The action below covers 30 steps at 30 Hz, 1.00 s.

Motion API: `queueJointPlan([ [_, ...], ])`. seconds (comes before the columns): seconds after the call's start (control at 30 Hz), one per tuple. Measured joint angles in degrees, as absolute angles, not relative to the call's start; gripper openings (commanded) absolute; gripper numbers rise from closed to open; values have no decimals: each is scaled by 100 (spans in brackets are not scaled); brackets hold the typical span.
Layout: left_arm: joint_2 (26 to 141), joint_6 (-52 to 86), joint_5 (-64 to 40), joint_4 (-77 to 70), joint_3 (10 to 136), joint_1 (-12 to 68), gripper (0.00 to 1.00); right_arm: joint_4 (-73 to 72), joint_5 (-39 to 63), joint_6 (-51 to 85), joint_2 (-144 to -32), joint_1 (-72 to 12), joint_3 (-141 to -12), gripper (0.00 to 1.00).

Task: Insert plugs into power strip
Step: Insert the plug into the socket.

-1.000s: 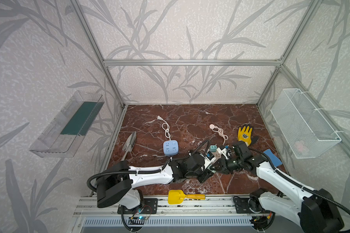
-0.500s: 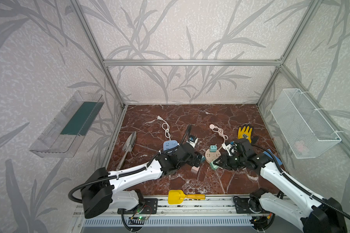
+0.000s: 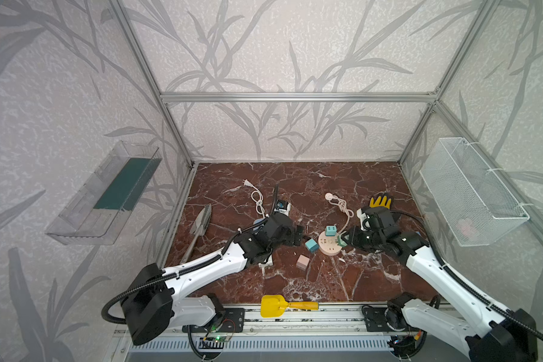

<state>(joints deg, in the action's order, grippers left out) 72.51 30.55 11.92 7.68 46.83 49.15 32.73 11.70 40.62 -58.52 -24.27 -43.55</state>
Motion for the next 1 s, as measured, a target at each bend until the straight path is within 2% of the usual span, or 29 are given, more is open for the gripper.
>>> queueJointPlan([
  [1.0,7762,3430,231,642,4591,4716,90,3100,375,3461,-6455,-2683,-4451,0],
])
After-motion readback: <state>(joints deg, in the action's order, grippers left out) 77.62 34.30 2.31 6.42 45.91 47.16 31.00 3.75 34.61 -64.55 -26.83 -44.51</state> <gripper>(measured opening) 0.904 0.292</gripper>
